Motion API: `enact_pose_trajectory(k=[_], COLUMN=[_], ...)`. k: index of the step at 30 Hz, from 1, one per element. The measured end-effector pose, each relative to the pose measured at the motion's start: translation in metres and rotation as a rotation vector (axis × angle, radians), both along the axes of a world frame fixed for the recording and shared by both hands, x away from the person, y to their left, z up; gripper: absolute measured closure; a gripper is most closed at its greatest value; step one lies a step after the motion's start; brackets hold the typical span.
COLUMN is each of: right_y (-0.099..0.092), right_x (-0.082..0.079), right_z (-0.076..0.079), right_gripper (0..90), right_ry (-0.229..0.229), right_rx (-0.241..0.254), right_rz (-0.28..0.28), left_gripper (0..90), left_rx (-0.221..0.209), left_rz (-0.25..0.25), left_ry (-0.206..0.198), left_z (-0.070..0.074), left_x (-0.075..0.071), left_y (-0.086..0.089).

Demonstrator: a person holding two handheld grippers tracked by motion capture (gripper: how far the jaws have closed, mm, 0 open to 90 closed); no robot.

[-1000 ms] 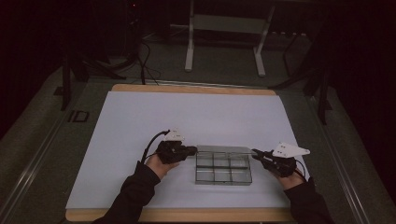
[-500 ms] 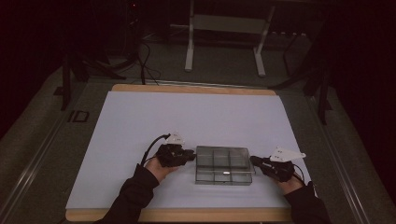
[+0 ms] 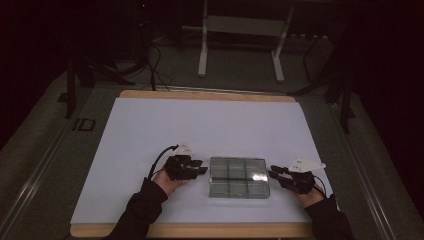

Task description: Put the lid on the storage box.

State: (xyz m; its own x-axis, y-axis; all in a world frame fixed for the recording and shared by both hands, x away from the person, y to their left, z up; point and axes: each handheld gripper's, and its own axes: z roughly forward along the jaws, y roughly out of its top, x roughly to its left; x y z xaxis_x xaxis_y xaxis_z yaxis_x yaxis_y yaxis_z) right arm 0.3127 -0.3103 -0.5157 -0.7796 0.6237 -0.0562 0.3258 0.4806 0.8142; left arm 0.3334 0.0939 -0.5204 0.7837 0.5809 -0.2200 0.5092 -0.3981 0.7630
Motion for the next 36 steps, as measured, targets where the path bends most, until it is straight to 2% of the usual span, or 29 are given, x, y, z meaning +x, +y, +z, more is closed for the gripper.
enact_pose_trajectory(k=[2,6,7,8,10,11,12,13,14,16,17,19,25,28,31,36], right_y=[-0.001,-0.005,-0.006,-0.007,-0.009,-0.01,-0.01,-0.01,-0.012,-0.013,-0.013,-0.013,-0.015,-0.018,-0.02,-0.024], right_x=[0.001,0.003,0.004,0.004,0.005,0.005,0.005,0.005,0.006,0.007,0.006,0.006,0.008,0.009,0.008,0.004], right_z=[0.002,0.005,0.005,0.004,0.004,0.004,0.004,0.004,0.004,0.004,0.004,0.004,-0.001,-0.002,-0.002,-0.002], right_gripper=[64.5,48.7,44.9,39.1,31.5,24.8,24.8,24.8,16.8,16.2,14.5,14.6,14.6,14.6,14.6,14.6], right_ry=[-0.004,-0.018,-0.017,-0.013,-0.015,-0.014,-0.014,-0.014,-0.021,-0.018,-0.024,-0.023,-0.021,-0.001,0.003,0.001], right_rx=[0.006,0.026,0.031,0.036,0.055,0.068,0.068,0.068,0.089,0.1,0.096,0.095,0.076,0.09,0.083,0.085], right_rz=[-0.007,-0.034,-0.041,-0.05,-0.071,-0.078,-0.078,-0.078,-0.095,-0.1,-0.097,-0.105,-0.123,-0.135,-0.144,-0.152], left_gripper=[52.2,34.4,26.2,15.9,15.2,12.5,12.5,7.3,1.1,1.1,1.1,1.1,1.1,1.2,1.2,1.2], left_rx=[0.003,-0.043,-0.061,-0.061,-0.044,-0.042,-0.037,-0.037,-0.023,-0.001,0.01,-0.005,-0.01,-0.017,-0.026,-0.016], left_rz=[0.004,0.003,-0.025,-0.025,-0.003,-0.003,0.0,0.0,0.013,0.033,0.041,0.036,0.037,0.042,0.044,0.049], left_ry=[-0.005,-0.01,-0.008,-0.008,-0.007,-0.004,-0.003,-0.003,-0.003,-0.024,-0.022,-0.016,-0.027,-0.029,-0.031,-0.049], left_z=[0.0,0.003,0.002,0.002,0.002,0.001,0.0,0.0,-0.001,-0.002,-0.003,-0.005,-0.008,-0.008,-0.006,-0.005], left_x=[0.0,-0.002,-0.001,-0.001,-0.001,-0.001,0.0,0.0,0.0,-0.001,0.0,0.0,-0.003,-0.005,-0.008,-0.015], left_y=[0.0,0.005,0.006,0.006,0.007,0.007,0.007,0.007,0.007,0.007,0.006,0.007,0.01,0.013,0.016,0.021])
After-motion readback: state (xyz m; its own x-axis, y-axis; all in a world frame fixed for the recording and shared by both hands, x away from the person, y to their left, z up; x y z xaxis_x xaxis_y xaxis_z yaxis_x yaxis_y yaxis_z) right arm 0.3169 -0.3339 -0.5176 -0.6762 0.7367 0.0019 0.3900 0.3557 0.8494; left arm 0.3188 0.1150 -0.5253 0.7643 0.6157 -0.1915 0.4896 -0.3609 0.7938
